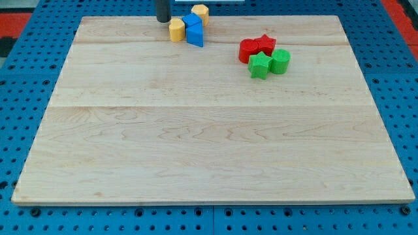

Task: Move the yellow heart into the red circle

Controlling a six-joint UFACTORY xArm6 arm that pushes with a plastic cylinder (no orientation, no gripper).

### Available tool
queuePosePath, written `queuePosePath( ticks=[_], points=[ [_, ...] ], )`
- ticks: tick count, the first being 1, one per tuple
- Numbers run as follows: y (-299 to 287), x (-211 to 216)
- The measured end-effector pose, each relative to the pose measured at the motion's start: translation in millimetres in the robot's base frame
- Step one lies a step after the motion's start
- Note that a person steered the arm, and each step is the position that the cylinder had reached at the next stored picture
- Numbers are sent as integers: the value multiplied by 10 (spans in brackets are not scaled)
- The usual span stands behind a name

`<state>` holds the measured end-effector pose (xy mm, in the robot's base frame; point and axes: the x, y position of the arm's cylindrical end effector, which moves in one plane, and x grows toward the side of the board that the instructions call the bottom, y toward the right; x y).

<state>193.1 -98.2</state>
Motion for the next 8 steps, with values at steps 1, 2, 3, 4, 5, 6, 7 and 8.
queuePosePath(
  ticks=[1,2,3,4,5,6,7,8],
  points=[
    [-132,257],
    [299,476],
    [359,476],
    [472,493],
    [996,747],
    [1396,810],
    [1359,814],
    [938,814]
  ],
)
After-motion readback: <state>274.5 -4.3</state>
